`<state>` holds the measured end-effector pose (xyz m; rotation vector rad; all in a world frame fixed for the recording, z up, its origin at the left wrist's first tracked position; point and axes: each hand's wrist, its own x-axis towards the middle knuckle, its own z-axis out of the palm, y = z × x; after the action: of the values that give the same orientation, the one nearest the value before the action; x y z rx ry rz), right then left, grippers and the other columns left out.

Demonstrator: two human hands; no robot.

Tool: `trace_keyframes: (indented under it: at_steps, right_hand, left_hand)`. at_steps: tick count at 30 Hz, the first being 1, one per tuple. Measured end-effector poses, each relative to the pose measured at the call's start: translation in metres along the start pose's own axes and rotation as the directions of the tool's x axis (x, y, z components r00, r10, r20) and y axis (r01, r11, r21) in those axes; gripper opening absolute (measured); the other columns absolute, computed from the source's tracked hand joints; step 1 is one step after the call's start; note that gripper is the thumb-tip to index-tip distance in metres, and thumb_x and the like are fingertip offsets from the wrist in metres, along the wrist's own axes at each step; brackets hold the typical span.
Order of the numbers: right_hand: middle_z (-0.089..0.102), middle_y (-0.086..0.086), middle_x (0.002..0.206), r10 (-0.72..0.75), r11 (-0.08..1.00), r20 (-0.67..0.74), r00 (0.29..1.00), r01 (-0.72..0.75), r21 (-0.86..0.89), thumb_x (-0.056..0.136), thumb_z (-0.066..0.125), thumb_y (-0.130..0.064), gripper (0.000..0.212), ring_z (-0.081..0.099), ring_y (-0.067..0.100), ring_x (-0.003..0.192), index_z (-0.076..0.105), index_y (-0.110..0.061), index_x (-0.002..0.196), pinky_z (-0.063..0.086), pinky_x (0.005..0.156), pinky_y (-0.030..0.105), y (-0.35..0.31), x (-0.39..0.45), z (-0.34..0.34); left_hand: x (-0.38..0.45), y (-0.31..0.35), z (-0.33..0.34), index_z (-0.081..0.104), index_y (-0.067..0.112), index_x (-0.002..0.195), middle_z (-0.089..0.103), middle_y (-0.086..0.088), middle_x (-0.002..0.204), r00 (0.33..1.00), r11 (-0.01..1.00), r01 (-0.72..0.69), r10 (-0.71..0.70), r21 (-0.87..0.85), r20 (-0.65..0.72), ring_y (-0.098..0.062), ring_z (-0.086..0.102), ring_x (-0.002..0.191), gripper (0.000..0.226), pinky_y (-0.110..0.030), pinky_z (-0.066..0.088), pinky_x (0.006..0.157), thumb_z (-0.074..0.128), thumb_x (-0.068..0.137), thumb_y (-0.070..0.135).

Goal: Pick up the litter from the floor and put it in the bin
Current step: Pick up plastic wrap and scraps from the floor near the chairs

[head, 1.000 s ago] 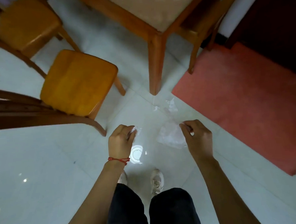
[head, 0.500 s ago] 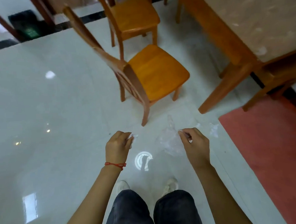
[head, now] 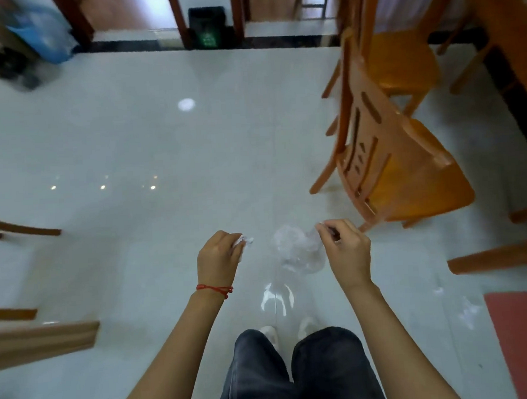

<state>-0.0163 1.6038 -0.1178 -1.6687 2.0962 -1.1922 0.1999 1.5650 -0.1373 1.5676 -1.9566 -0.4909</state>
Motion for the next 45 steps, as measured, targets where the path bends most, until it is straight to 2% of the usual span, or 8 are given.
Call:
trace_keyframes:
  at_steps: [2, 6, 14, 20, 30, 40, 45]
  right_hand:
    - [0.064, 0.012, 0.068, -0.044, 0.999, 0.017, 0.999, 0.044, 0.018, 0.077, 0.07, 0.0, 0.004, 0.055, 0.018, 0.058, 0.066, 0.001, 0.077, 0.039, 0.056, 0.015, -0.015, 0.022, 0.021]
    - [0.064, 0.012, 0.067, -0.12, 0.992, 0.049, 0.992, 0.117, 0.05, 0.077, 0.07, -0.001, 0.004, 0.056, 0.022, 0.057, 0.066, 0.001, 0.077, 0.043, 0.054, 0.023, -0.036, 0.069, 0.061]
    - [0.065, 0.013, 0.069, -0.186, 0.977, 0.096, 0.978, 0.174, 0.127, 0.077, 0.069, 0.0, 0.004, 0.058, 0.02, 0.06, 0.066, 0.002, 0.078, 0.048, 0.055, 0.027, -0.042, 0.19, 0.133]
    - [0.066, 0.013, 0.069, -0.237, 0.967, 0.141, 0.961, 0.22, 0.126, 0.077, 0.07, 0.001, 0.004, 0.059, 0.022, 0.06, 0.066, 0.002, 0.078, 0.05, 0.055, 0.028, -0.05, 0.288, 0.173]
    - [0.064, 0.013, 0.068, -0.188, 0.979, 0.113, 0.976, 0.177, 0.1, 0.077, 0.069, 0.002, 0.004, 0.058, 0.023, 0.059, 0.065, 0.003, 0.076, 0.049, 0.055, 0.033, -0.072, 0.437, 0.279]
    - [0.064, 0.012, 0.073, -0.055, 0.994, 0.063, 0.996, 0.049, 0.093, 0.08, 0.067, -0.002, 0.004, 0.057, 0.019, 0.064, 0.066, 0.001, 0.083, 0.045, 0.06, 0.023, -0.111, 0.589, 0.389]
    - [0.063, 0.011, 0.07, -0.067, 0.994, 0.03, 0.997, 0.064, 0.085, 0.079, 0.068, -0.001, 0.002, 0.055, 0.016, 0.062, 0.066, 0.0, 0.079, 0.044, 0.058, 0.023, -0.119, 0.673, 0.433]
  left_hand:
    - [0.014, -0.018, -0.012, 0.07, 0.002, 0.07, 0.06, -0.011, 0.058, 0.998, 0.999, 0.052, -0.052, -0.004, -0.041, -0.023, 0.056, 0.051, 0.011, -0.026, 0.046, 0.048, 0.079, 0.066, -0.004]
    - [0.054, -0.043, -0.023, 0.07, 0.002, 0.068, 0.06, -0.012, 0.058, 0.987, 0.992, 0.126, -0.127, -0.019, -0.097, -0.026, 0.056, 0.051, 0.009, -0.032, 0.047, 0.047, 0.078, 0.068, -0.002]
    - [0.178, -0.072, -0.022, 0.07, -0.002, 0.071, 0.062, -0.016, 0.061, 0.978, 0.99, 0.142, -0.14, 0.003, -0.152, -0.028, 0.059, 0.054, 0.007, -0.035, 0.049, 0.048, 0.076, 0.068, -0.005]
    - [0.274, -0.092, -0.037, 0.07, -0.003, 0.071, 0.062, -0.016, 0.059, 0.976, 0.991, 0.121, -0.109, 0.05, -0.188, -0.027, 0.058, 0.05, 0.011, -0.031, 0.049, 0.048, 0.077, 0.065, -0.009]
    - [0.457, -0.164, -0.05, 0.07, -0.003, 0.072, 0.063, -0.016, 0.061, 0.982, 0.997, 0.072, -0.066, 0.029, -0.177, -0.028, 0.06, 0.052, 0.01, -0.035, 0.052, 0.048, 0.078, 0.066, -0.004]
    - [0.663, -0.244, -0.076, 0.07, -0.005, 0.072, 0.062, -0.017, 0.061, 0.993, 1.0, -0.021, 0.022, 0.007, -0.12, -0.027, 0.06, 0.052, 0.011, -0.033, 0.051, 0.049, 0.078, 0.065, -0.005]
    - [0.75, -0.269, -0.063, 0.07, -0.003, 0.073, 0.063, -0.017, 0.064, 0.994, 1.0, -0.004, 0.003, -0.005, -0.111, -0.027, 0.06, 0.054, 0.009, -0.032, 0.05, 0.051, 0.076, 0.067, -0.005]
